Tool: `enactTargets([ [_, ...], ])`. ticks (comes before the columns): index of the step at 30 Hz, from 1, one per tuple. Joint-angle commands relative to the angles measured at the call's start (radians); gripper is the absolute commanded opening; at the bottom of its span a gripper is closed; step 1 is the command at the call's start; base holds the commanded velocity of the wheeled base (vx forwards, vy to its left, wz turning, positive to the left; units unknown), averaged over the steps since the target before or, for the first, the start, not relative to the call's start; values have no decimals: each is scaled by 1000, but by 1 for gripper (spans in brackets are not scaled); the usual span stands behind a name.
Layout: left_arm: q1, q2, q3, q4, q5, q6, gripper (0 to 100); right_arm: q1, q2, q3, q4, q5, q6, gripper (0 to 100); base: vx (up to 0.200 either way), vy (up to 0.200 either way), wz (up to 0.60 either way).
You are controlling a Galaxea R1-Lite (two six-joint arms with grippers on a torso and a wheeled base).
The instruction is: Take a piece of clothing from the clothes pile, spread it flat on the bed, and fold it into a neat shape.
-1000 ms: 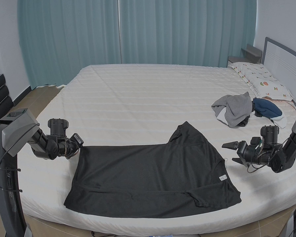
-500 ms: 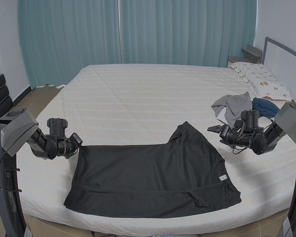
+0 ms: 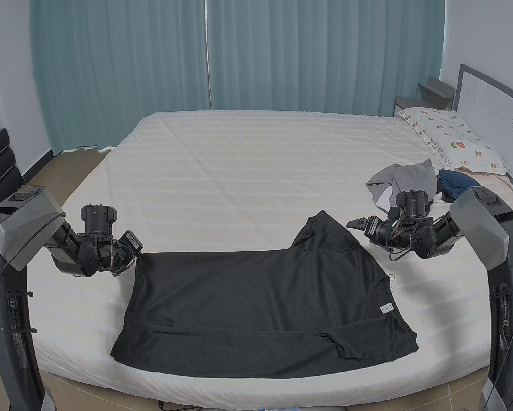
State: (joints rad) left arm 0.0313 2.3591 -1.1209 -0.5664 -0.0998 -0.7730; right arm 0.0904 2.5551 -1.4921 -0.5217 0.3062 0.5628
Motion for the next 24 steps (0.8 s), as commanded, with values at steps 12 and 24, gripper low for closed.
enactTargets([
  [12, 1, -1, 1, 0, 0, 0, 0, 8, 80, -66, -9, 2, 11, 100, 0, 0, 0],
  [24, 1, 0, 3, 2, 0, 0, 0, 11, 93, -69, -14, 2, 19, 0, 0, 0, 0],
])
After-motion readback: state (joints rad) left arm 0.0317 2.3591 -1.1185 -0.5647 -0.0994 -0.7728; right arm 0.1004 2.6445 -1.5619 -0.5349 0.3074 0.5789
